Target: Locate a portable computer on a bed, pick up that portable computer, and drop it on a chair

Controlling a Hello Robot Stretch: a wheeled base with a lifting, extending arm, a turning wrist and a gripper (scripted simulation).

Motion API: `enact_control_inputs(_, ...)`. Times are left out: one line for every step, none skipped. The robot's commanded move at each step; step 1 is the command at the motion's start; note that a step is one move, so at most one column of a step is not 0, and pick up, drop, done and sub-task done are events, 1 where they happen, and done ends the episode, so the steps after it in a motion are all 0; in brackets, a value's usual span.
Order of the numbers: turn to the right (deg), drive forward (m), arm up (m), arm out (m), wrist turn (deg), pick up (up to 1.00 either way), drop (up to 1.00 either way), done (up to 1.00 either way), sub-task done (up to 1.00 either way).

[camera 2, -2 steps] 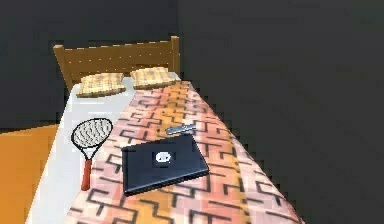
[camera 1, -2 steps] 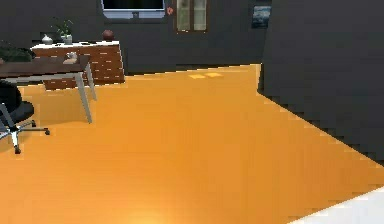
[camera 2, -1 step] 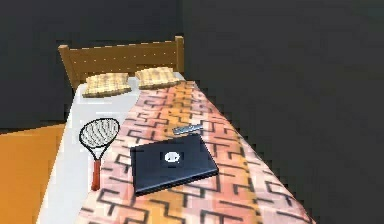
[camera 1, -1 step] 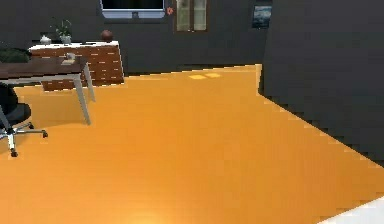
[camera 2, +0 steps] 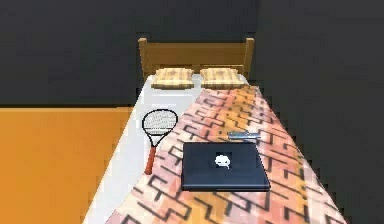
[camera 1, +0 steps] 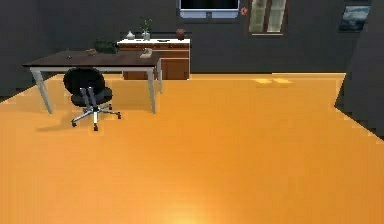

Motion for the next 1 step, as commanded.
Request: enact_control_inputs(0.0, 0.15, 0.0, 0.0, 0.0, 0.0, 0.0, 0.0, 0.0)
